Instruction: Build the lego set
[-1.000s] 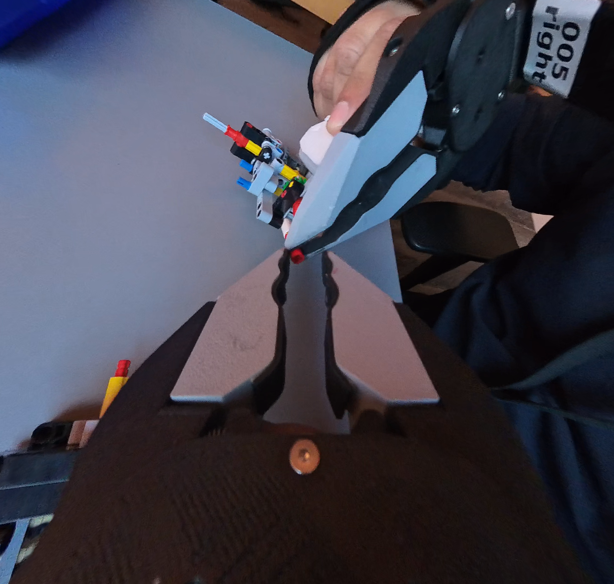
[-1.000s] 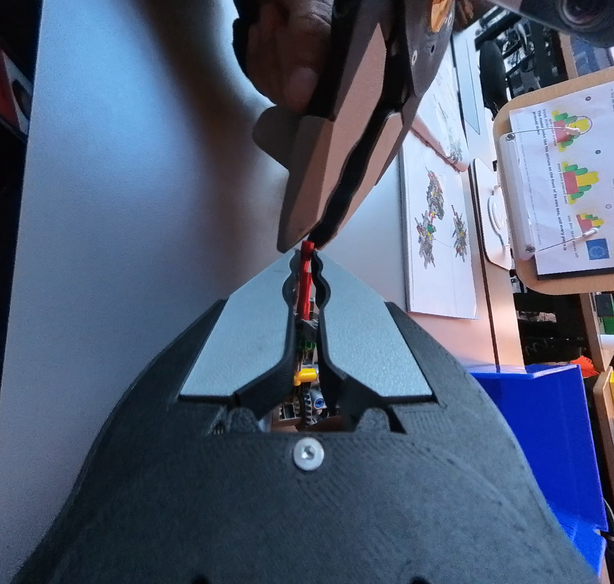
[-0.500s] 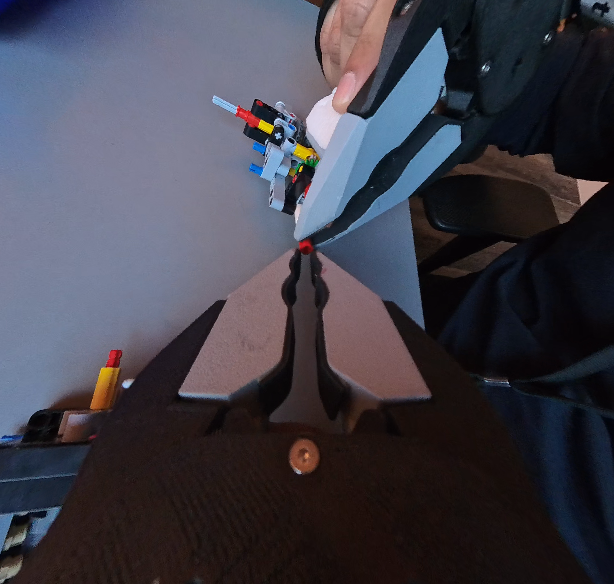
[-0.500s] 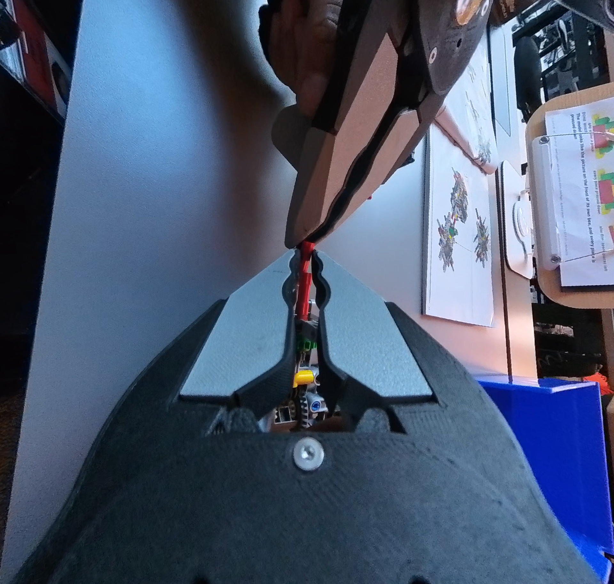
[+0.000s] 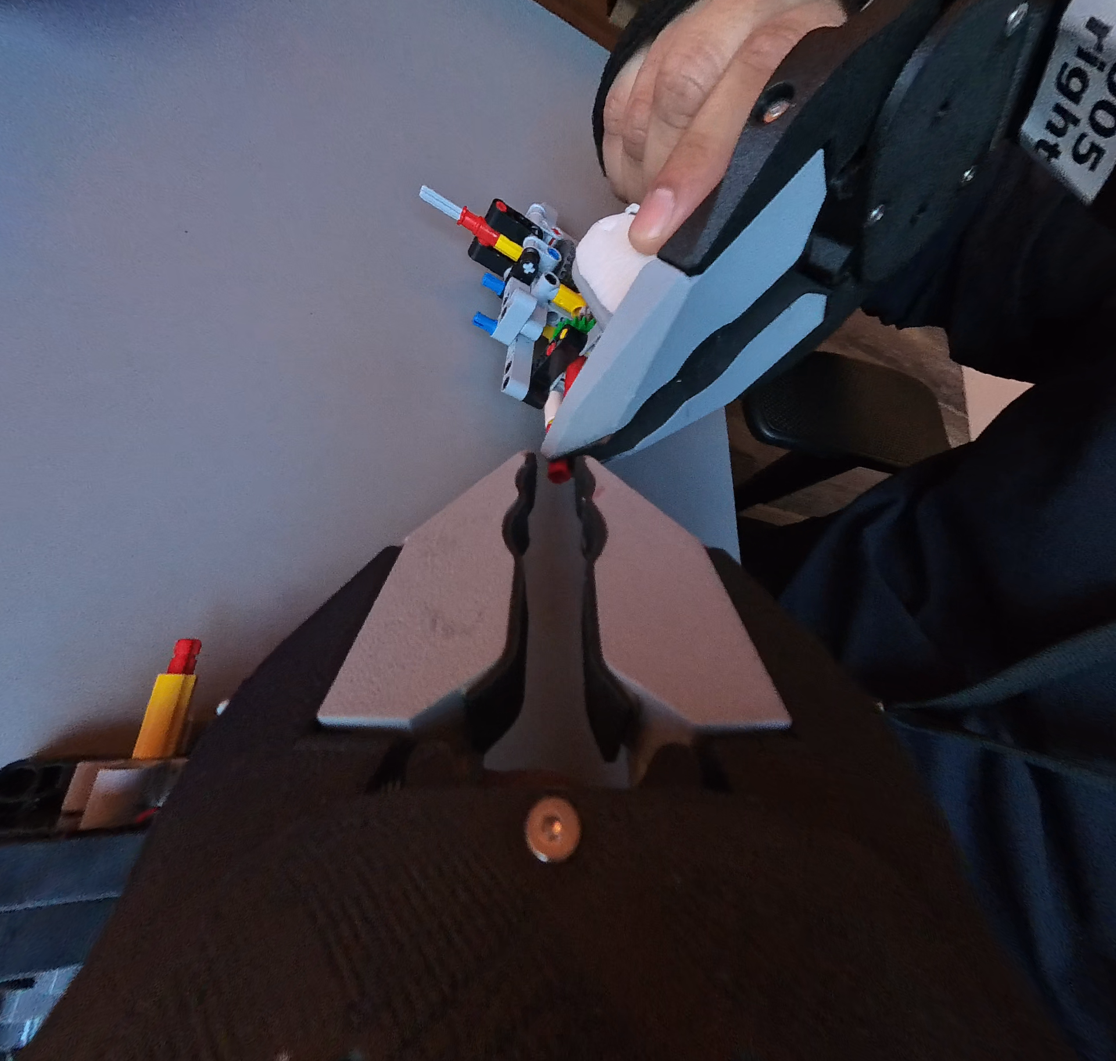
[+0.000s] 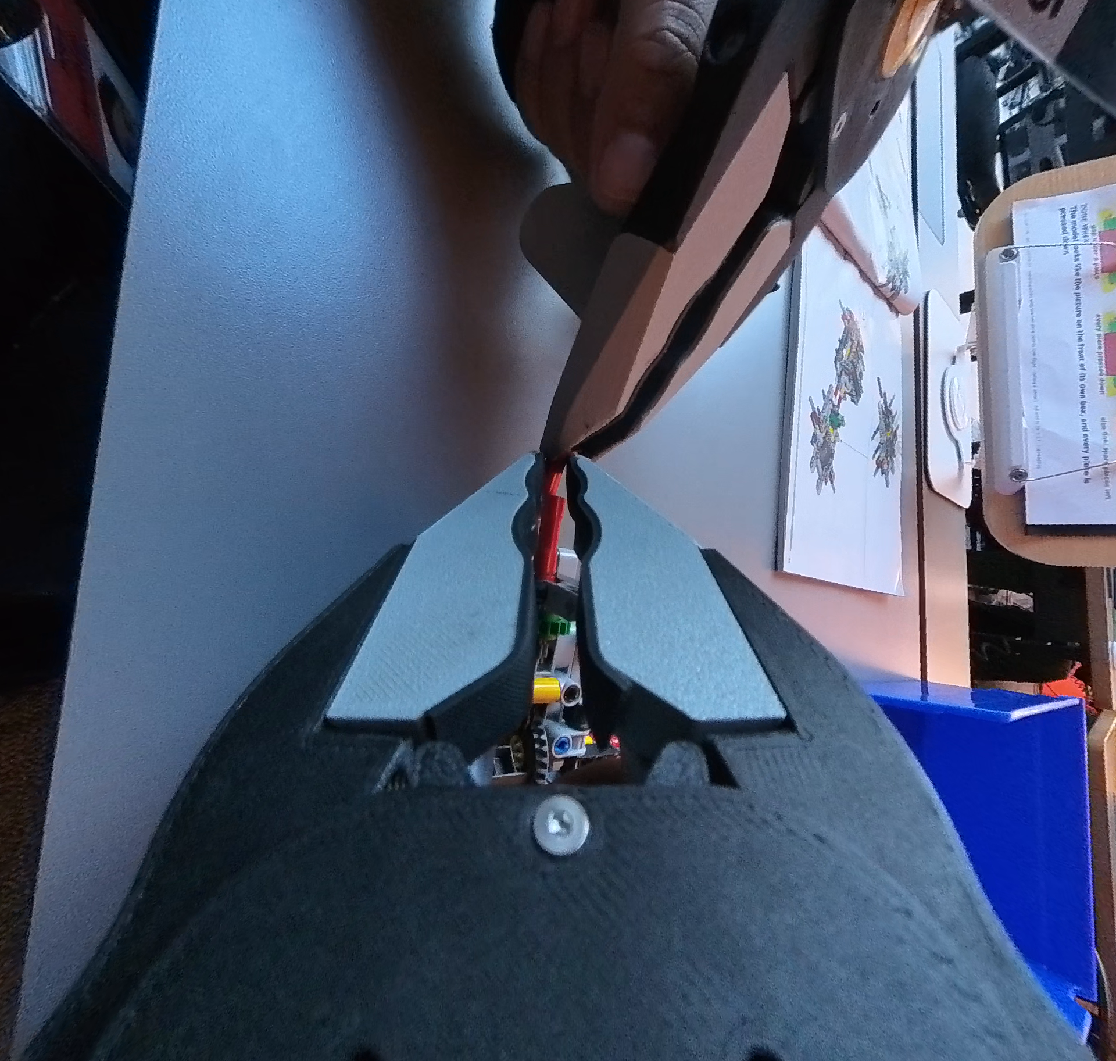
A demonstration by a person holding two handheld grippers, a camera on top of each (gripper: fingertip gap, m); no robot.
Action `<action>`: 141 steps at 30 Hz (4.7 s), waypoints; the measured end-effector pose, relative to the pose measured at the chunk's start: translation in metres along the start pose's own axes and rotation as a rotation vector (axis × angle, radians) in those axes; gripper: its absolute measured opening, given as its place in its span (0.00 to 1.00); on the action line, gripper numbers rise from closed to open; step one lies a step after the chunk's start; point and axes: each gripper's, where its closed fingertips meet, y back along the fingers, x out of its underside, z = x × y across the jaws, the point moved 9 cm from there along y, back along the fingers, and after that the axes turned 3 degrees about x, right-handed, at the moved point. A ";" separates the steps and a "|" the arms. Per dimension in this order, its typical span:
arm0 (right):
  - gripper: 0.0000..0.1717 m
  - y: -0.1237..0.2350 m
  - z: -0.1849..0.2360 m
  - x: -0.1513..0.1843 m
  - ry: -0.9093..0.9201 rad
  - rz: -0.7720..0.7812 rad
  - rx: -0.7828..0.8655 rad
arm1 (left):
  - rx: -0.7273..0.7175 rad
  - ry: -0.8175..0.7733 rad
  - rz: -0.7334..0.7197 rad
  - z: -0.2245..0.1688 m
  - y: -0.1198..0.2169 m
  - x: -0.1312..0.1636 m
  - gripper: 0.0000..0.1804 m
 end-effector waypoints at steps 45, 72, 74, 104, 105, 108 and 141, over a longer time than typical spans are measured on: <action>0.04 -0.014 -0.014 0.011 -0.336 0.127 -0.378 | -0.309 -0.590 0.131 -0.020 -0.011 0.019 0.02; 0.02 -0.028 -0.032 0.016 -0.405 0.179 -0.374 | -0.462 -0.407 0.217 0.009 0.109 0.021 0.34; 0.02 -0.029 -0.034 0.017 -0.412 0.173 -0.375 | -0.427 -0.397 0.238 0.015 0.109 0.023 0.33; 0.02 -0.019 -0.034 0.015 -0.333 0.025 -0.269 | -0.243 -0.223 0.106 -0.007 0.022 -0.005 0.18; 0.02 -0.019 -0.033 0.015 -0.328 0.026 -0.276 | -0.247 -0.217 0.094 -0.008 0.017 -0.004 0.16; 0.02 -0.018 -0.032 0.015 -0.312 0.022 -0.290 | -0.268 -0.215 0.062 -0.008 0.010 -0.001 0.10; 0.02 -0.018 -0.032 0.022 -0.440 -0.061 -0.489 | -0.546 -1.049 0.081 -0.027 -0.013 0.034 0.03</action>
